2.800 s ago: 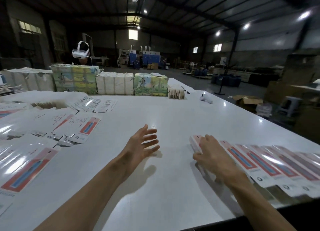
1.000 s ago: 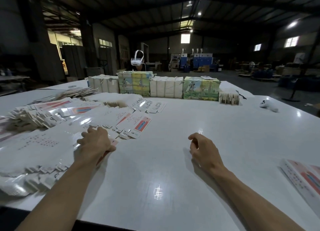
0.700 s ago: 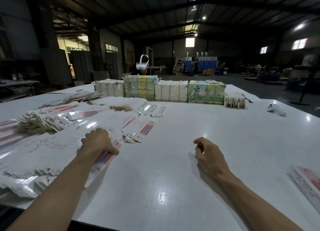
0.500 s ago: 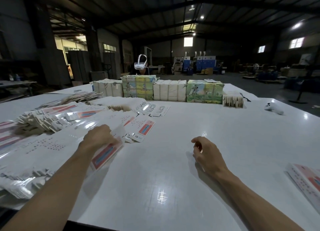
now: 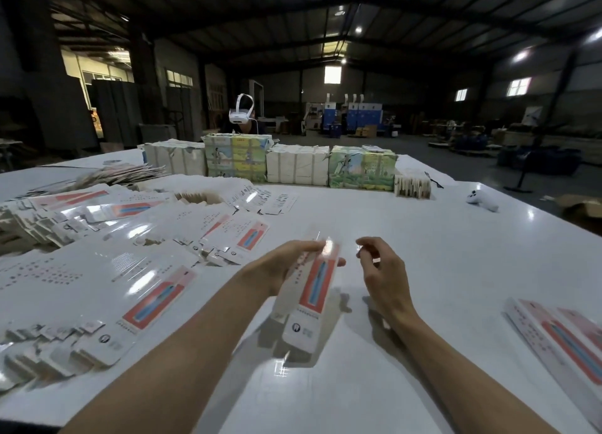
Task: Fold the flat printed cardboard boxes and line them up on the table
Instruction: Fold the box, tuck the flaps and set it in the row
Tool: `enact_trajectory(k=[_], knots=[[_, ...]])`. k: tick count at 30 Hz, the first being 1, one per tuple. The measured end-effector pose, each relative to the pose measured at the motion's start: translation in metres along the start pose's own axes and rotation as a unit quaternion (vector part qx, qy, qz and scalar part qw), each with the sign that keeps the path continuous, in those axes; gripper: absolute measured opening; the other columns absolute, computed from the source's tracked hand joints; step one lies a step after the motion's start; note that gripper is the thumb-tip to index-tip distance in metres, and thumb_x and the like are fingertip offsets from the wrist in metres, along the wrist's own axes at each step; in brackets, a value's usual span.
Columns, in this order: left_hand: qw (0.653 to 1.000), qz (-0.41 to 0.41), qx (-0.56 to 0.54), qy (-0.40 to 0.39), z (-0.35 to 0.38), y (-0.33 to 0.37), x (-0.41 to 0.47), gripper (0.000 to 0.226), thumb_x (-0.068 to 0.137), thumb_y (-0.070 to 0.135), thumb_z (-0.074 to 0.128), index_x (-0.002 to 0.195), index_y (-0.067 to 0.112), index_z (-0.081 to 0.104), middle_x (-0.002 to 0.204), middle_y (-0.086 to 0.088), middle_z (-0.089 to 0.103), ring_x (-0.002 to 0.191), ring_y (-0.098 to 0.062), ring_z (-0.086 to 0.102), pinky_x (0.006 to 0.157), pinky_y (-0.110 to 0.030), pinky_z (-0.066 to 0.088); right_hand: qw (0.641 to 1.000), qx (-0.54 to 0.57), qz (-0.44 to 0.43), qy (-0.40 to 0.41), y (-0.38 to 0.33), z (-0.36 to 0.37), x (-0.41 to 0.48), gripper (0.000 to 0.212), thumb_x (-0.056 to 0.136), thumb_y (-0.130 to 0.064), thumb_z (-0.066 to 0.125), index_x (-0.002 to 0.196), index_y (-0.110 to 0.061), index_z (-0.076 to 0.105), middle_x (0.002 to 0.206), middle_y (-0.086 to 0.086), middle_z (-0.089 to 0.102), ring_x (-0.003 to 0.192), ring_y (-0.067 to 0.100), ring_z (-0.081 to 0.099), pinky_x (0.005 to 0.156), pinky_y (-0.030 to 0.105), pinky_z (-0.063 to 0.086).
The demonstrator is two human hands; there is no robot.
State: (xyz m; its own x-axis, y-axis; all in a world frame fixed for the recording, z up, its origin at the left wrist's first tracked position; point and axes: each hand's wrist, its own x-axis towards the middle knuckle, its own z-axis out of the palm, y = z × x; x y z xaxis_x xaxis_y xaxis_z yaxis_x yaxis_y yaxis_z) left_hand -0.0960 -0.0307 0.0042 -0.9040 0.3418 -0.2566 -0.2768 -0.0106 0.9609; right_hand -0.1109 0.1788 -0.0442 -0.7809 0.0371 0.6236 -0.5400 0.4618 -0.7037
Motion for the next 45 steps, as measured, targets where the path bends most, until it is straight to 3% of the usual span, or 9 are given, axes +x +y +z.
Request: enact_trajectory(k=[3,6,9,15,24,32,38,41,45], knots=[[0.999,-0.002,-0.042,-0.004,0.033,-0.018,0.018,0.065,0.105,0.061,0.043,0.127,0.003,0.063,0.111,-0.013,0.070,0.095,-0.030,0.070,0.102,-0.046,0.058,0.998,0.058,0.008,-0.006,-0.001,-0.006,0.002,0.020,0.108,-0.017,0.055,0.125,-0.025,0.062,0.114,-0.002,0.063,0.100,0.014,0.069,0.082,0.035,0.065],[0.997,0.066,-0.026,0.037,0.050,-0.038,0.024,0.066,0.103,0.069,0.033,0.092,0.016,0.069,0.086,-0.014,0.070,0.069,-0.026,0.070,0.076,-0.035,0.063,0.999,0.012,-0.024,-0.043,0.005,-0.009,0.002,0.021,0.108,-0.029,0.053,0.127,-0.033,0.062,0.121,-0.011,0.052,0.115,0.015,0.063,0.079,0.030,0.064],[0.988,0.137,-0.015,0.071,0.049,-0.049,0.026,0.062,0.108,0.063,0.034,0.084,0.020,0.072,0.087,-0.018,0.072,0.065,-0.027,0.072,0.066,-0.034,0.062,0.993,-0.057,-0.024,-0.095,0.009,-0.008,0.004,0.027,0.108,-0.037,0.051,0.124,-0.026,0.070,0.122,-0.018,0.058,0.114,0.013,0.062,0.090,0.033,0.060],[0.990,0.108,-0.051,0.079,0.044,-0.047,0.020,0.061,0.106,0.063,0.038,0.086,0.016,0.072,0.083,-0.015,0.071,0.066,-0.027,0.072,0.062,-0.033,0.060,0.992,-0.032,-0.047,-0.113,0.003,-0.013,0.008,0.018,0.104,-0.030,0.062,0.108,-0.017,0.075,0.112,-0.010,0.070,0.101,0.010,0.068,0.085,0.026,0.055],[0.992,0.117,-0.041,0.026,0.049,-0.040,0.011,0.064,0.108,0.057,0.035,0.079,0.022,0.081,0.086,-0.013,0.075,0.065,-0.025,0.073,0.062,-0.031,0.060,0.973,0.117,0.113,-0.165,-0.012,-0.026,0.017,0.029,0.104,-0.032,0.063,0.094,-0.006,0.073,0.130,-0.005,0.058,0.094,0.012,0.072,0.062,0.021,0.058],[0.990,0.072,-0.071,-0.095,0.050,-0.039,0.019,0.066,0.107,0.062,0.031,0.131,0.007,0.059,0.106,-0.020,0.067,0.085,-0.030,0.069,0.078,-0.041,0.060,0.951,0.199,0.148,-0.186,-0.006,-0.036,0.023,0.033,0.105,-0.017,0.060,0.088,0.006,0.077,0.141,-0.006,0.060,0.108,0.024,0.068,0.070,0.026,0.053],[0.971,-0.009,-0.182,-0.154,0.071,-0.032,0.023,0.061,0.099,0.070,0.047,0.096,0.009,0.052,0.071,-0.005,0.057,0.058,-0.013,0.058,0.059,-0.024,0.057,0.882,0.384,0.211,-0.171,-0.017,-0.034,0.018,0.037,0.104,-0.026,0.061,0.124,0.004,0.070,0.119,0.015,0.068,0.091,0.030,0.057,0.078,0.026,0.056],[0.958,-0.009,-0.232,-0.167,0.068,-0.038,0.028,0.059,0.097,0.067,0.050,0.088,0.009,0.054,0.066,-0.005,0.057,0.052,-0.013,0.059,0.055,-0.024,0.058,0.885,0.380,0.211,-0.168,-0.017,-0.027,0.015,0.039,0.103,-0.026,0.063,0.122,0.007,0.068,0.089,0.008,0.067,0.068,0.015,0.062,0.060,0.017,0.054],[0.958,0.012,-0.274,-0.083,0.054,-0.039,0.029,0.054,0.099,0.062,0.052,0.094,0.009,0.061,0.074,-0.007,0.058,0.059,-0.015,0.060,0.058,-0.026,0.057,0.890,0.365,0.223,-0.157,-0.012,-0.019,0.014,0.038,0.099,-0.025,0.070,0.134,-0.013,0.061,0.120,0.012,0.072,0.113,0.029,0.070,0.091,0.034,0.058]])
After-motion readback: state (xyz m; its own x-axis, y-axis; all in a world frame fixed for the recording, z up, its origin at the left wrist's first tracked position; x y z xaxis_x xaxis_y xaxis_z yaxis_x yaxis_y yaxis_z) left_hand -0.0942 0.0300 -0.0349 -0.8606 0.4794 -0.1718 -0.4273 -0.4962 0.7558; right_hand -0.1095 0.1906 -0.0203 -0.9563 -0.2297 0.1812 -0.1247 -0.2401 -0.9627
